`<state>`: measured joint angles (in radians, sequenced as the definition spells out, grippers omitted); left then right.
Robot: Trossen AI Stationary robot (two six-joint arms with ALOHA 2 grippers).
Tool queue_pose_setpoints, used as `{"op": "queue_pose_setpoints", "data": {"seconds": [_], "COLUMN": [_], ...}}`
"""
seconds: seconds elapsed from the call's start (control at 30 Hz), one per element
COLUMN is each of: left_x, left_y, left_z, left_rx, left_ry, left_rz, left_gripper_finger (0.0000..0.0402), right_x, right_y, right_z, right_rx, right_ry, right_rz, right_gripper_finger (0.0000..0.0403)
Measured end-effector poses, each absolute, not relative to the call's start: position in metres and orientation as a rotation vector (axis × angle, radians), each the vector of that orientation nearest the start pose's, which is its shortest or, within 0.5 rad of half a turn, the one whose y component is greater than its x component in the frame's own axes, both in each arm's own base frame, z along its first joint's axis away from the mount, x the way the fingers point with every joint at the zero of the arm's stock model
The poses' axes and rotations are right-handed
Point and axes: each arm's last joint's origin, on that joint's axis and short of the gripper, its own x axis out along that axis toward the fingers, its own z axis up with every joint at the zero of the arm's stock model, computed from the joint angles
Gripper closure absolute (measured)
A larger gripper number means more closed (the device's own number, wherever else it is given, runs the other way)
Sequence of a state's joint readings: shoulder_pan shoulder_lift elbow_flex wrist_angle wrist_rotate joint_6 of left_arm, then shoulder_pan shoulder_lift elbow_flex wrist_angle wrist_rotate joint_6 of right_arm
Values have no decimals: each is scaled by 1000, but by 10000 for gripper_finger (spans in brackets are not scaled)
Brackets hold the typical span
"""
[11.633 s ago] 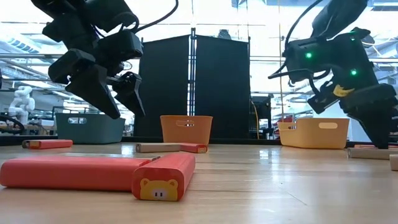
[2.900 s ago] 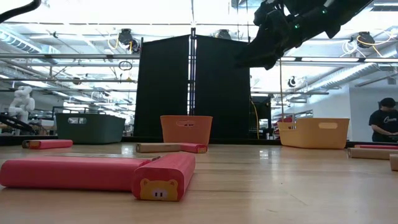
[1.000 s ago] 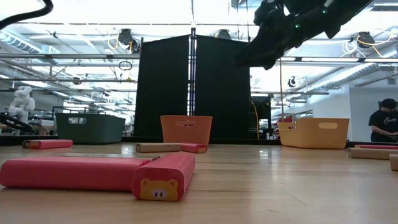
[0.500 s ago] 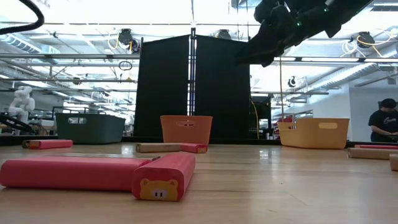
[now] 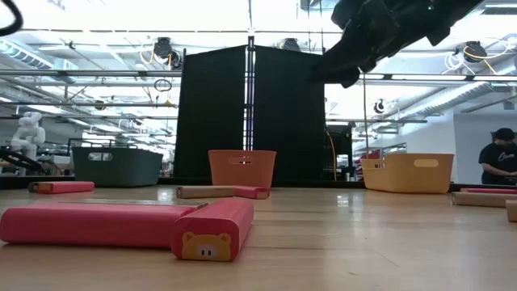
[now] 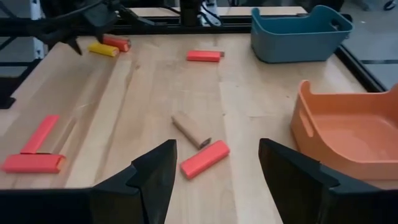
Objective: Sort blocks
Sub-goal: Put the yellow block into the yellow bin
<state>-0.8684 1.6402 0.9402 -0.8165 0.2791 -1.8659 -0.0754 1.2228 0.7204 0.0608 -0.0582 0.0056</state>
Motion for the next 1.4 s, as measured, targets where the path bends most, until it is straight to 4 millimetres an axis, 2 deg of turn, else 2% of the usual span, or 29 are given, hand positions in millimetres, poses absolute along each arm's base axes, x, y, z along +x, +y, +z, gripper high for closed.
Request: {"op": "queue_pose_setpoints", "data": {"seconds": [0.3,0.47,0.7,0.8,1.2,1.4], "left_x": [154,153,153,154,154,155], "left_y": [-209,-207,-207,-207,-208,-209], "left_z": [149,140,138,137,137,139], "left_rx": [-833,-853,-863,-859,-822,-794], "left_ry": [1709,1704,1705,1714,1778,1790], "left_rz": [736,708,674,654,573,518], "left_gripper_finger": [123,123,129,148,279,313], "right_x": [261,261,260,259,259,260], "right_y": [-12,-12,-12,-12,-12,-12], "right_z": [245,245,243,242,242,243], "right_rx": [38,38,40,40,40,38], "right_ry": [439,441,467,479,477,469], "right_rz": [3,3,2,2,-2,-2], "right_gripper_finger": [181,181,181,181,181,181]}}
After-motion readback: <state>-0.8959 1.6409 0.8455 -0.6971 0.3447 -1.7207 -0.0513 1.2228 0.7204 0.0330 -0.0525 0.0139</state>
